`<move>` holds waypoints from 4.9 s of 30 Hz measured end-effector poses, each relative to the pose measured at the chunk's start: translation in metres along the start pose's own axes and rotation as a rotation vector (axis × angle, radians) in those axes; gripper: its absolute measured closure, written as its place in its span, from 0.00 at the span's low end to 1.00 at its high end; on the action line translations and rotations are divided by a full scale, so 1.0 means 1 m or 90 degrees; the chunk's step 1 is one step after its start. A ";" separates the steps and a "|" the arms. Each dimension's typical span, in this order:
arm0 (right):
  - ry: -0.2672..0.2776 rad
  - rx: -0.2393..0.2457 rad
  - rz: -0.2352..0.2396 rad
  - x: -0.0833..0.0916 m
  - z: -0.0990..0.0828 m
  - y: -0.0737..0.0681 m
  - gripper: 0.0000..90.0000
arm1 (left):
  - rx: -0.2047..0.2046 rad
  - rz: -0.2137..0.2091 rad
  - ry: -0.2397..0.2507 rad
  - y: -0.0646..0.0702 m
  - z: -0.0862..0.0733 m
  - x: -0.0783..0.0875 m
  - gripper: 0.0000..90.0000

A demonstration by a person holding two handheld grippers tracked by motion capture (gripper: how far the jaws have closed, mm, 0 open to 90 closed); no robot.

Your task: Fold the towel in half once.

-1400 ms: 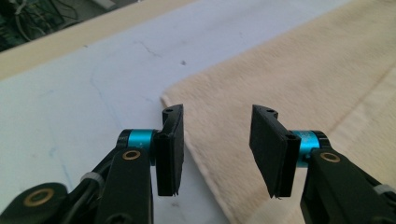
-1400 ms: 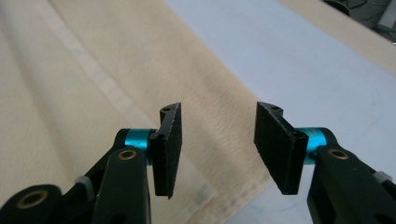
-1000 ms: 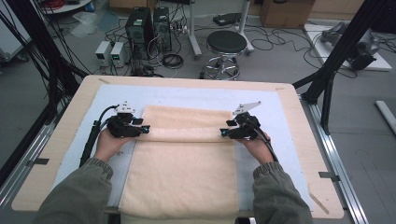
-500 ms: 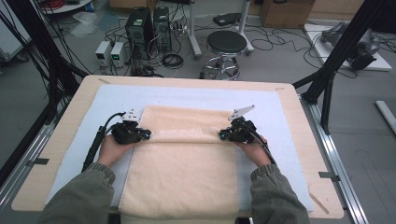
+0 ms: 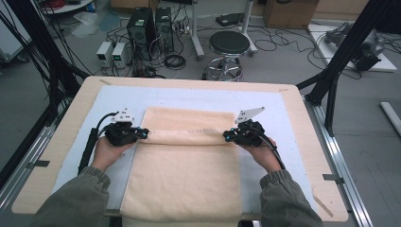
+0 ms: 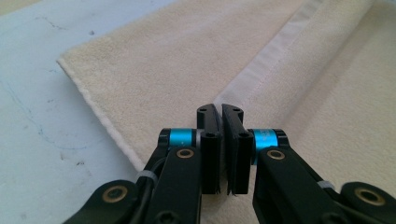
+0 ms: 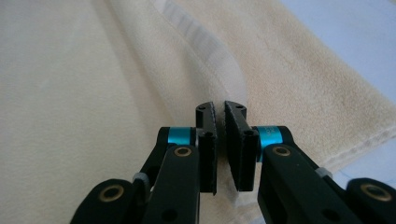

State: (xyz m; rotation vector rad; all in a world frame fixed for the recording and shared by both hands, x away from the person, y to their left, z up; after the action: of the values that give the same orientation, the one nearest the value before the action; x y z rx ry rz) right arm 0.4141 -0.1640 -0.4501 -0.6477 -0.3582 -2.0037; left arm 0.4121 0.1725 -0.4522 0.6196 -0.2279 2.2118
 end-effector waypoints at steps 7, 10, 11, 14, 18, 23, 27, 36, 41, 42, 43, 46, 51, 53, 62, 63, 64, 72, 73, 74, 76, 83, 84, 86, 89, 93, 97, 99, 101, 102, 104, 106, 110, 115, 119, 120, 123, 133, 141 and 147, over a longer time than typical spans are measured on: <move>0.036 0.036 0.013 0.022 0.014 -0.021 0.93 | -0.029 -0.003 0.021 0.017 0.004 0.024 0.95; 0.054 0.058 0.019 0.036 0.020 -0.034 0.93 | -0.048 -0.004 0.022 0.028 0.004 0.037 0.95; 0.059 0.064 0.021 0.040 0.020 -0.039 0.93 | -0.051 -0.004 0.030 0.033 0.005 0.042 0.95; 0.075 0.076 0.033 0.052 0.017 -0.056 0.93 | -0.056 -0.015 0.047 0.049 0.002 0.057 0.95; 0.094 0.064 0.062 0.069 0.001 -0.084 0.94 | -0.063 -0.046 0.054 0.082 -0.012 0.082 0.95; 0.117 0.062 0.120 0.091 -0.013 -0.124 0.85 | -0.064 -0.074 0.058 0.116 -0.027 0.114 0.83; 0.124 0.050 0.121 0.096 -0.010 -0.123 0.75 | -0.076 -0.070 0.061 0.118 -0.024 0.121 0.72; 0.076 0.020 0.044 0.055 -0.009 -0.074 0.61 | -0.070 -0.033 0.054 0.084 -0.019 0.083 0.61; 0.046 0.000 0.009 0.031 -0.009 -0.040 0.56 | -0.055 0.009 0.050 0.053 -0.011 0.055 0.56; 0.043 -0.002 0.000 0.027 -0.009 -0.033 0.56 | -0.051 0.014 0.049 0.046 -0.009 0.049 0.54; 0.037 -0.003 -0.009 0.023 -0.010 -0.027 0.55 | -0.049 0.023 0.047 0.039 -0.008 0.044 0.54; 0.018 -0.015 -0.034 0.011 -0.012 -0.008 0.52 | -0.012 0.049 0.048 0.017 -0.005 0.025 0.53; 0.009 -0.042 -0.056 -0.007 -0.017 0.016 0.47 | 0.042 0.112 0.014 -0.018 -0.012 -0.002 0.49; -0.002 -0.047 -0.061 -0.012 -0.020 0.022 0.46 | 0.059 0.127 0.008 -0.029 -0.012 -0.009 0.49; -0.028 -0.075 -0.061 -0.027 -0.031 0.037 0.44 | 0.100 0.111 -0.054 -0.043 -0.019 -0.034 0.48; -0.027 -0.075 -0.057 -0.029 -0.031 0.037 0.45 | 0.107 0.106 -0.066 -0.043 -0.023 -0.036 0.48; -0.027 -0.077 -0.052 -0.030 -0.031 0.037 0.46 | 0.108 0.107 -0.059 -0.043 -0.023 -0.037 0.47; -0.032 -0.086 -0.015 -0.031 -0.029 0.035 0.82 | 0.086 0.074 -0.064 -0.033 -0.021 -0.037 0.80; -0.033 -0.080 -0.011 -0.032 -0.028 0.033 0.85 | 0.080 0.075 -0.062 -0.032 -0.020 -0.037 0.84; -0.034 -0.070 -0.012 -0.033 -0.027 0.031 0.87 | 0.074 0.077 -0.065 -0.031 -0.020 -0.037 0.88; -0.038 -0.066 -0.013 -0.033 -0.025 0.030 0.89 | 0.065 0.082 -0.067 -0.031 -0.020 -0.036 0.91; -0.036 -0.056 -0.021 -0.036 -0.016 0.035 0.93 | 0.064 0.121 -0.039 -0.039 -0.012 -0.030 0.93; -0.040 -0.053 -0.026 -0.037 -0.013 0.037 0.94 | 0.068 0.122 -0.044 -0.042 -0.010 -0.029 0.93; -0.034 -0.047 -0.037 -0.039 -0.003 0.043 0.94 | 0.076 0.138 -0.033 -0.050 -0.003 -0.025 0.93; -0.024 -0.037 -0.060 -0.040 0.021 0.055 0.94 | 0.086 0.164 -0.017 -0.062 0.015 -0.021 0.93; -0.007 -0.012 -0.096 -0.032 0.059 0.073 0.95 | 0.067 0.190 0.004 -0.079 0.052 -0.013 0.93; 0.012 0.001 -0.131 -0.019 0.098 0.091 0.93 | 0.059 0.224 0.035 -0.094 0.093 -0.005 0.89; 0.029 -0.014 -0.141 -0.017 0.106 0.099 0.74 | 0.067 0.234 0.030 -0.098 0.098 -0.005 0.70; 0.038 -0.047 -0.121 -0.020 0.103 0.101 0.65 | 0.067 0.215 0.019 -0.095 0.093 -0.007 0.68; 0.024 -0.047 -0.114 -0.023 0.098 0.099 0.61 | 0.066 0.209 0.017 -0.094 0.088 -0.007 0.66; 0.001 -0.043 -0.106 -0.028 0.086 0.094 0.57 | 0.069 0.194 0.014 -0.089 0.078 -0.008 0.65; 0.002 -0.047 -0.093 -0.030 0.078 0.088 0.54 | 0.074 0.181 0.014 -0.084 0.067 -0.007 0.62; -0.026 -0.100 -0.048 -0.030 0.066 0.074 0.36 | 0.069 0.149 0.016 -0.068 0.048 -0.007 0.59; 0.008 -0.060 -0.059 -0.018 0.065 0.053 0.36 | 0.051 0.118 0.021 -0.048 0.032 0.001 0.52; 0.015 -0.027 -0.065 -0.006 0.057 0.034 0.36 | 0.030 0.097 0.032 -0.032 0.024 0.014 0.50; 0.016 -0.026 -0.067 -0.003 0.054 0.029 0.36 | 0.029 0.094 0.035 -0.029 0.021 0.018 0.50; 0.027 -0.020 -0.062 0.004 0.045 0.018 0.35 | 0.023 0.089 0.046 -0.020 0.013 0.028 0.47; 0.025 0.011 -0.053 0.024 0.017 -0.016 0.33 | -0.009 0.072 0.045 0.007 -0.007 0.054 0.43; 0.038 0.021 -0.063 0.029 -0.001 -0.038 0.25 | -0.032 0.048 0.054 0.030 -0.019 0.057 0.40; 0.051 0.013 -0.065 0.023 -0.015 -0.046 0.25 | -0.020 0.040 0.034 0.038 -0.035 0.052 0.36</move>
State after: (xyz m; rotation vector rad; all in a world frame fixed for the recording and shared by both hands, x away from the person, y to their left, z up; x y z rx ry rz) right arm 0.3604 -0.1658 -0.4484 -0.5438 -0.3696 -2.1138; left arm 0.3425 0.1951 -0.4546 0.5428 -0.2570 2.2780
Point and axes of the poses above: each handheld gripper's, and its own axes: x roughly backward along the jaws, z roughly out of its top, y roughly to its right, the point moved 8 cm from there along -x, roughly forward along the jaws, and after that the axes turned 7 degrees about y, right-handed, at the moved point
